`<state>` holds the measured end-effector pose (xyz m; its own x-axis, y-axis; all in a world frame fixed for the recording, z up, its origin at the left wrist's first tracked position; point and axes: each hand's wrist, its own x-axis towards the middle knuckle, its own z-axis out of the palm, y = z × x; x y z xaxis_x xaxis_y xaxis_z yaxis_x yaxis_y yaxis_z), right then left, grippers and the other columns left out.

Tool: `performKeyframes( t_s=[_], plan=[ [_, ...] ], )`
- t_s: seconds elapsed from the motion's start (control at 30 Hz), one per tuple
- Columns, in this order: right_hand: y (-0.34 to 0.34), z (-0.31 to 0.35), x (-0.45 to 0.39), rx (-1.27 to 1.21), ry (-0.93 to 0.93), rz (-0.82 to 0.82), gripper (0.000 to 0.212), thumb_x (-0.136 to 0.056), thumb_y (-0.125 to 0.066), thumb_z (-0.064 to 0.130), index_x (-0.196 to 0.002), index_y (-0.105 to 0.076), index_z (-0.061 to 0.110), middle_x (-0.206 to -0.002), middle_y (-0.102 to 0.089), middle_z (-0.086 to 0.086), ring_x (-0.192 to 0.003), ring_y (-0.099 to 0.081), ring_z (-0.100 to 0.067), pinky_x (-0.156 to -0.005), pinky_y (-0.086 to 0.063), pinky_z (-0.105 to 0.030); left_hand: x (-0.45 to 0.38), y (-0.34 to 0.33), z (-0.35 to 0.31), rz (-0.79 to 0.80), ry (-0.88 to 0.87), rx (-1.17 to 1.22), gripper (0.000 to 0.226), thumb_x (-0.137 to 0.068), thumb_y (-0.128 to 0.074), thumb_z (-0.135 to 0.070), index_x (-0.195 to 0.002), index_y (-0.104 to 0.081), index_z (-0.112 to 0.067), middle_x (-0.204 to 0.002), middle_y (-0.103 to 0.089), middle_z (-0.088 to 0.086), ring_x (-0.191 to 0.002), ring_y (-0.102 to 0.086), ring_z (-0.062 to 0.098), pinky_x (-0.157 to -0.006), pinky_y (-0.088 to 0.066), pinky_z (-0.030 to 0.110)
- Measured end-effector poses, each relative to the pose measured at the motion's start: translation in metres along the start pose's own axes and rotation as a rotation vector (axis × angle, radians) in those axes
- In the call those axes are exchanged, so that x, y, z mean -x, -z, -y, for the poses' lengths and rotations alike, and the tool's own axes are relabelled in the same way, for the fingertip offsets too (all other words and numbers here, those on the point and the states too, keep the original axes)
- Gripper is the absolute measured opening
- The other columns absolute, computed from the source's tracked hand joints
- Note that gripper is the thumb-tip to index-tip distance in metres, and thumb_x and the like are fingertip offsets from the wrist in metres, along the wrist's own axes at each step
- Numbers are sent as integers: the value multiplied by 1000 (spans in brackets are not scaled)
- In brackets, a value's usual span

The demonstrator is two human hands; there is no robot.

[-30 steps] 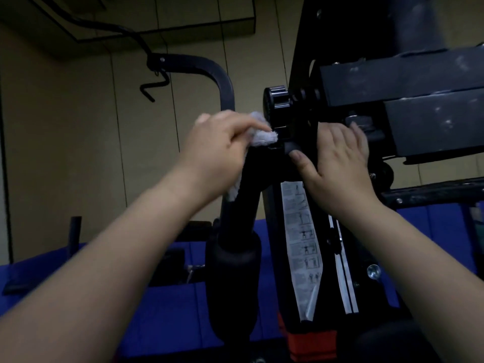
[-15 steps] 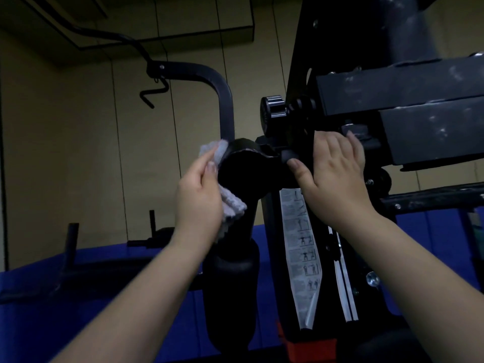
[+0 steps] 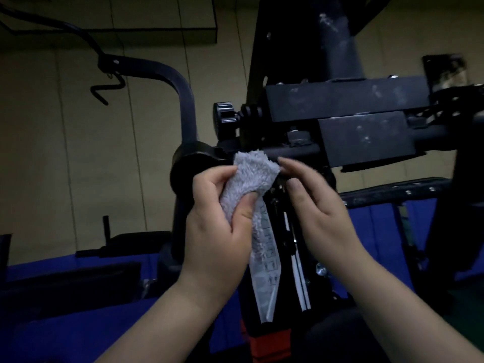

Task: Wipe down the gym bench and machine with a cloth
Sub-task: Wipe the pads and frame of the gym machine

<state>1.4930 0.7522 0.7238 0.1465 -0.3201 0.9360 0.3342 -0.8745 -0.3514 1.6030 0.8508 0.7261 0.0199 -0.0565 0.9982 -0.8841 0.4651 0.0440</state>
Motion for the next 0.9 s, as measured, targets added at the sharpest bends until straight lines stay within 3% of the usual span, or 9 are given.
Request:
performKeyframes(
  t_s=[0.13,0.27,0.37,0.47,0.53,0.6,0.7,0.77,0.9],
  plan=[
    [21,9,12,-217,-269,99,30,-100,-29,36,-117,-54,41,-101,-66,31,-96,-59,16,-79,-46,-4,6,-52,-11,5,108,105,22,-90,-52,-18,-111,-44,-21,-110,-50,-18,-104,-50,-13,-84,-36,3],
    [45,0,12,-272,-350,41,36,-101,-34,35,-133,-50,34,-122,-64,13,-112,-59,1,-99,-47,-24,9,-92,-22,237,230,216,17,-96,-42,-25,-111,-51,-24,-114,-54,-13,-107,-51,-4,-88,-38,7],
    [63,-17,7,-264,-354,-118,34,-101,-42,26,-132,-54,26,-122,-65,4,-112,-62,-9,-100,-48,-36,-3,-106,-19,298,64,-6,30,-93,-41,-23,-110,-64,-19,-118,-57,-10,-112,-46,4,-95,-24,2],
    [87,-23,-8,-85,-246,-357,33,-98,-50,23,-131,-55,24,-115,-65,10,-103,-61,3,-89,-50,-17,-26,-114,-10,266,-69,-189,31,-92,-46,-16,-115,-67,-13,-125,-57,-1,-118,-43,14,-103,-16,4],
    [102,-25,-27,147,-167,-513,39,-96,-54,24,-134,-51,25,-116,-57,10,-99,-56,6,-87,-42,-3,-38,-121,-2,285,-113,-324,36,-92,-50,-9,-128,-59,-9,-134,-53,5,-126,-40,21,-110,-19,20],
    [106,-32,-50,362,-89,-504,47,-94,-56,27,-140,-45,21,-116,-44,2,-96,-48,1,-86,-31,4,-48,-126,5,289,-164,-457,44,-92,-51,-6,-136,-49,-5,-142,-45,11,-132,-36,27,-111,-26,36],
    [90,-48,-76,650,78,-324,53,-92,-57,36,-141,-44,20,-119,-40,-9,-107,-43,-21,-95,-36,-23,-60,-126,18,271,-223,-696,47,-95,-46,-13,-141,-41,-3,-148,-39,12,-135,-34,29,-113,-25,43],
    [87,-62,-87,785,189,-312,49,-91,-55,40,-135,-53,20,-114,-47,-14,-102,-45,-30,-87,-40,-38,-65,-123,27,259,-302,-820,50,-94,-42,-21,-140,-42,-2,-147,-40,13,-131,-39,31,-113,-22,42],
    [115,-82,-99,731,134,-439,42,-91,-54,36,-130,-59,21,-109,-48,-17,-99,-44,-32,-84,-34,-31,-63,-125,35,218,-349,-906,51,-95,-38,-29,-140,-43,-6,-149,-38,13,-129,-41,34,-108,-20,42]
  ],
)
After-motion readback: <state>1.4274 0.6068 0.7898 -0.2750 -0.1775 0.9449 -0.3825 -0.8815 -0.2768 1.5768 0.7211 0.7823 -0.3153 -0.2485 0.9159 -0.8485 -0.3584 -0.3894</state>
